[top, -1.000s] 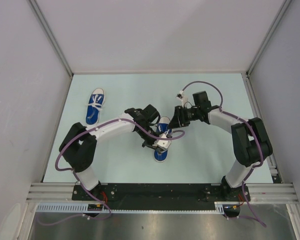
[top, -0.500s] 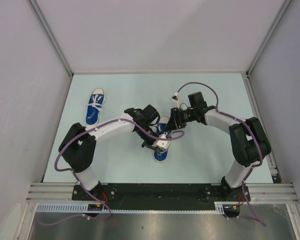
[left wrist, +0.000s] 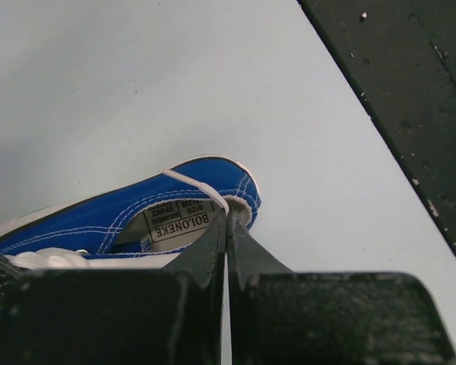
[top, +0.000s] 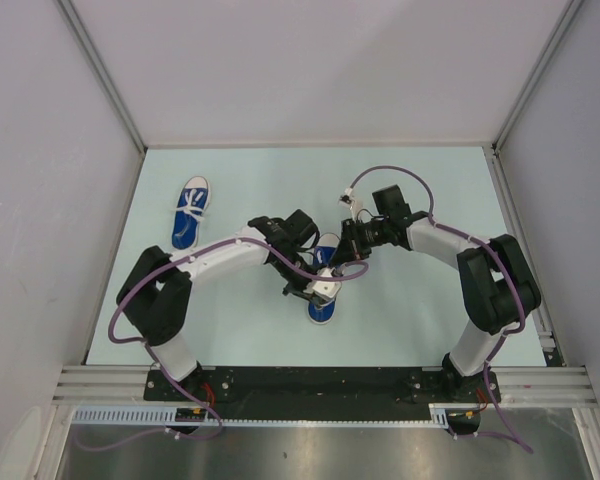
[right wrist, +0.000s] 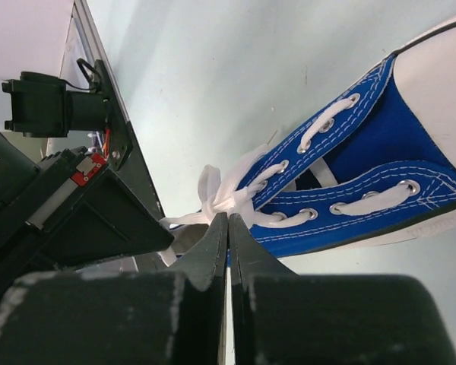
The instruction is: Tie the shoes
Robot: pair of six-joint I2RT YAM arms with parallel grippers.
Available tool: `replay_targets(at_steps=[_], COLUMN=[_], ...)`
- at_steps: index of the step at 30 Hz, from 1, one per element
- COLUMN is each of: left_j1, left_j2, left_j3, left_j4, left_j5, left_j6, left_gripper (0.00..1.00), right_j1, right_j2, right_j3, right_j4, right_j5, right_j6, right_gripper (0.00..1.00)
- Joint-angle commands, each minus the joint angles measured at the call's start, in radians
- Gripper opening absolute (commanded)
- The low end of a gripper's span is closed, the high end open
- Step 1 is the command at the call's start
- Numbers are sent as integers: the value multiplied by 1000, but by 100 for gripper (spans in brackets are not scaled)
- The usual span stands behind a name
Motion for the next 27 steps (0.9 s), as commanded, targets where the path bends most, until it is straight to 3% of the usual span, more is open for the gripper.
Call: replay_targets(at_steps=[1,4,8,11,13,19,27], left_j1=[54,173,302,316,309,241,174], left_j2=[-94,-193,-362,-404,-373,-309,-191], left_j3=[-49,-118,-285,-364,-381,-391,-349], left_j4=[47,153,476,532,540,633,649], left_j5=[111,224,201,55,9,-97,-135], left_j6=[-88,-304,-698,-725,-730,-770,-820], left_gripper=[8,33,47,54,61,68,70], right_j1=[-3,-8,-8,-9,-11,-8,-8], right_j2=[-36,-40,-40,-43,-45,-52,-49], right_j3=[34,34,34,34,34,34,34], right_j4=[-18,-30,-31,-24,-21,-21,-15], right_j5=[16,16,16,19,22,39,42], right_j6=[-17,-23,-26,-22,-17,-11,-10], right_gripper=[0,0,0,0,0,0,0])
